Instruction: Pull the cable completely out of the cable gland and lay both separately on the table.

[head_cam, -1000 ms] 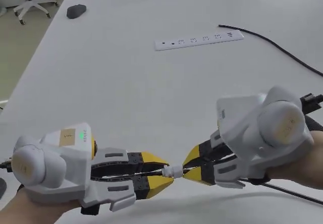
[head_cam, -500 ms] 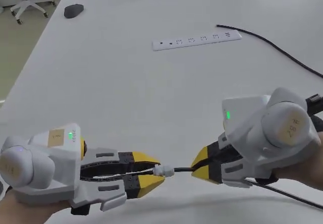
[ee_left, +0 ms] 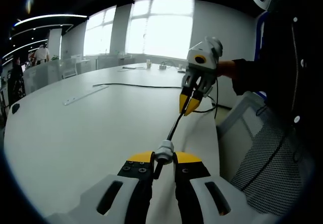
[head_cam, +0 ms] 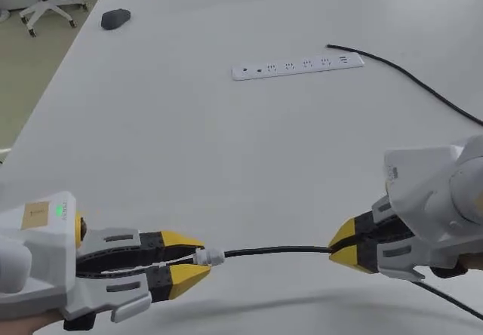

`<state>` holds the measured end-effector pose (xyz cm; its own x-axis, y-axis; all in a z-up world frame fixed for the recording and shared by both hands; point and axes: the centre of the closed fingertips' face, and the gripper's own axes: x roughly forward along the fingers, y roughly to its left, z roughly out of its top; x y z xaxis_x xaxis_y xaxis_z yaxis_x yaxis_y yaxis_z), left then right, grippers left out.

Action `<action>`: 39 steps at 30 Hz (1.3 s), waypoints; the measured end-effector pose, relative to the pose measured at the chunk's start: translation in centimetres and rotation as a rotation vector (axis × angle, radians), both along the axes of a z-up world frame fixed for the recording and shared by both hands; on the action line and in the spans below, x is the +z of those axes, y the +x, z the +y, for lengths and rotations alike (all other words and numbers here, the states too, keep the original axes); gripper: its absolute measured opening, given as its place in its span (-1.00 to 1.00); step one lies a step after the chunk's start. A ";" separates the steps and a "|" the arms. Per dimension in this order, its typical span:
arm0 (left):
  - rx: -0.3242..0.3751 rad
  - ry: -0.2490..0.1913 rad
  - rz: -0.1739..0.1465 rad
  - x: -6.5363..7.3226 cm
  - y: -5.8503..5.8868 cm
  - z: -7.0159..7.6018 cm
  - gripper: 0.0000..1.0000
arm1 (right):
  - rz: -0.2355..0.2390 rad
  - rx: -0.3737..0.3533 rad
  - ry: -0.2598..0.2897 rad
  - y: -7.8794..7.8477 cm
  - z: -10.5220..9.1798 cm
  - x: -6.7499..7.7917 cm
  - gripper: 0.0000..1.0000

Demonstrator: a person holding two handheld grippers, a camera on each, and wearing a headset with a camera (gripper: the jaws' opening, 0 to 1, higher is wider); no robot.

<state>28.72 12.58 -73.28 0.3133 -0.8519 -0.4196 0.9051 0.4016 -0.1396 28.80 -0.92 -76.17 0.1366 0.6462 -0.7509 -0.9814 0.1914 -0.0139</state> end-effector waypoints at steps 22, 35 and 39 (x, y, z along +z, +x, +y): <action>0.085 0.013 0.010 -0.6 -0.8 3.7 -0.70 | -0.008 0.002 -0.029 0.2 -1.0 0.0 -1.00; 0.319 -0.064 0.005 -1.0 -2.5 9.0 -0.70 | -0.081 -0.035 0.041 2.6 3.0 2.3 -1.00; 0.394 -0.069 0.003 -1.8 -3.4 10.9 -0.70 | -0.117 -0.038 0.083 4.2 6.1 3.2 -1.00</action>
